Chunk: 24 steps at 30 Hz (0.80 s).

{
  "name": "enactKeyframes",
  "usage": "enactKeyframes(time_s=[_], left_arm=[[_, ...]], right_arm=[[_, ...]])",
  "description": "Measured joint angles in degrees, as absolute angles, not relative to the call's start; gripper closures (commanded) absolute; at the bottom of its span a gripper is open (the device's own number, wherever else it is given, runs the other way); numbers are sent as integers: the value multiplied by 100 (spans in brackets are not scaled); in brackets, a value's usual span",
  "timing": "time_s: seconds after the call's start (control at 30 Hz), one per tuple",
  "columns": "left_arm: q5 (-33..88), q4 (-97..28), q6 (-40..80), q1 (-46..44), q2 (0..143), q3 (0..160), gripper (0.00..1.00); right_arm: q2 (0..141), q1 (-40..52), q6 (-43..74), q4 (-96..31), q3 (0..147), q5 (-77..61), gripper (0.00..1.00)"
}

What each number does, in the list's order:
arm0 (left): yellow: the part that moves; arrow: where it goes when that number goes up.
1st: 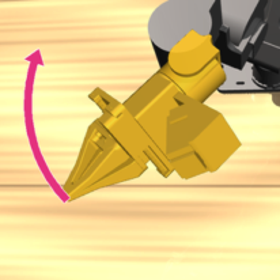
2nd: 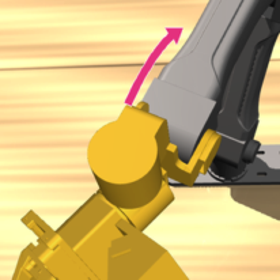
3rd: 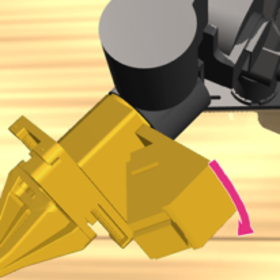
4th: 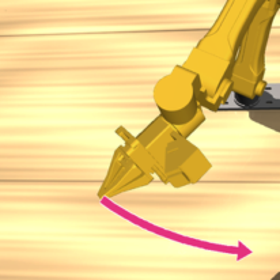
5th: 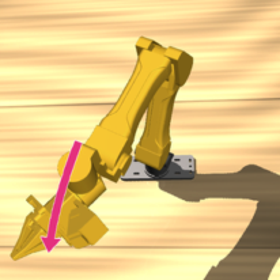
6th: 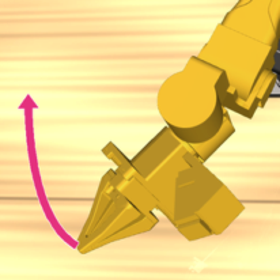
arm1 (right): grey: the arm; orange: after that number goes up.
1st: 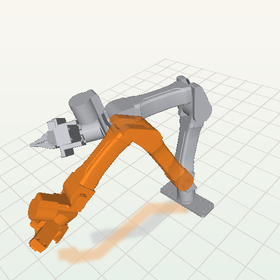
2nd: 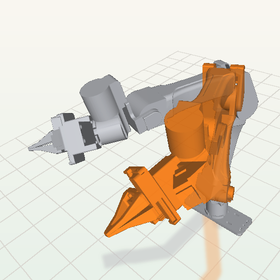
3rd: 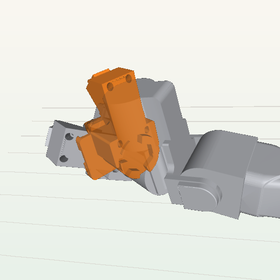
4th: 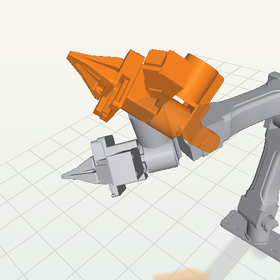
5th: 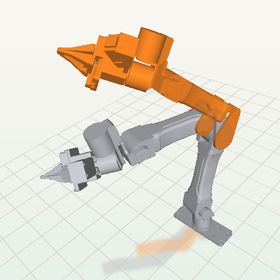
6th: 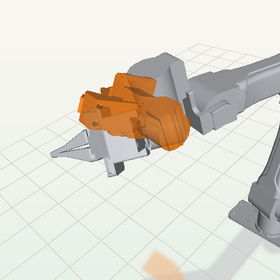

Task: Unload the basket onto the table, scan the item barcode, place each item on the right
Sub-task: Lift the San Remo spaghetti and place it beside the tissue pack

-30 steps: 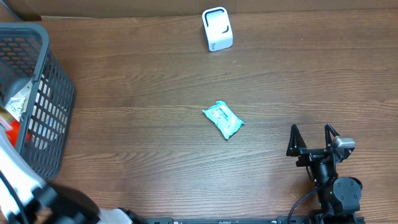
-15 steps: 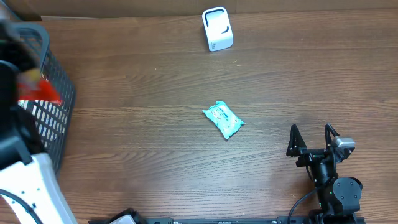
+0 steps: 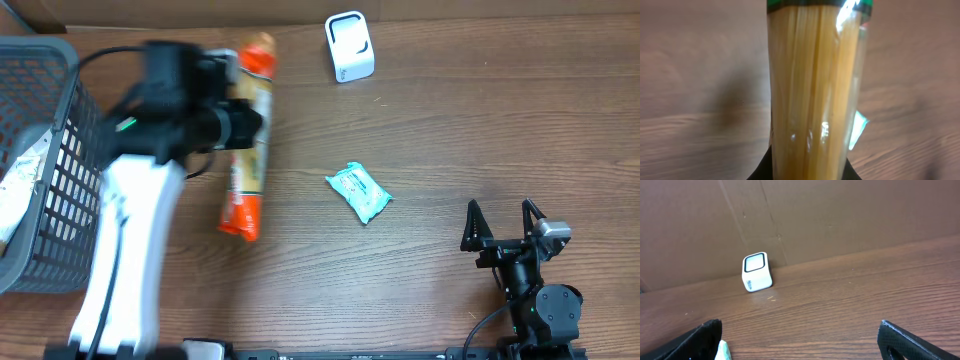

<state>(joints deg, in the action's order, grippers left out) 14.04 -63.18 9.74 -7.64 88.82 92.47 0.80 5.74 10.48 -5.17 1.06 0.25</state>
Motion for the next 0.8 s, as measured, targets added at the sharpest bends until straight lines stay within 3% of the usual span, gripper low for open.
enactKeyframes(time_s=[0.4, 0.6, 0.63, 0.7, 0.73, 0.8], left_arm=[[1033, -5955, 3242, -1859, 11653, 9192, 96], [805, -5872, 3599, -2231, 12036, 9192, 93], [762, -5876, 3610, -2274, 12036, 9192, 82], [679, -5892, 3577, -2353, 12036, 9192, 11], [681, -5922, 3533, -2373, 12042, 9192, 0], [681, -5988, 3439, -2403, 12051, 9190, 0]], right_arm=[[80, 572, 1048, -517, 106, 25, 0], [80, 572, 1048, -515, 106, 25, 0], [80, 572, 1048, -517, 106, 25, 0], [80, 572, 1048, -515, 106, 23, 0], [80, 572, 1046, -515, 106, 25, 0], [80, 572, 1050, -517, 106, 25, 0]])
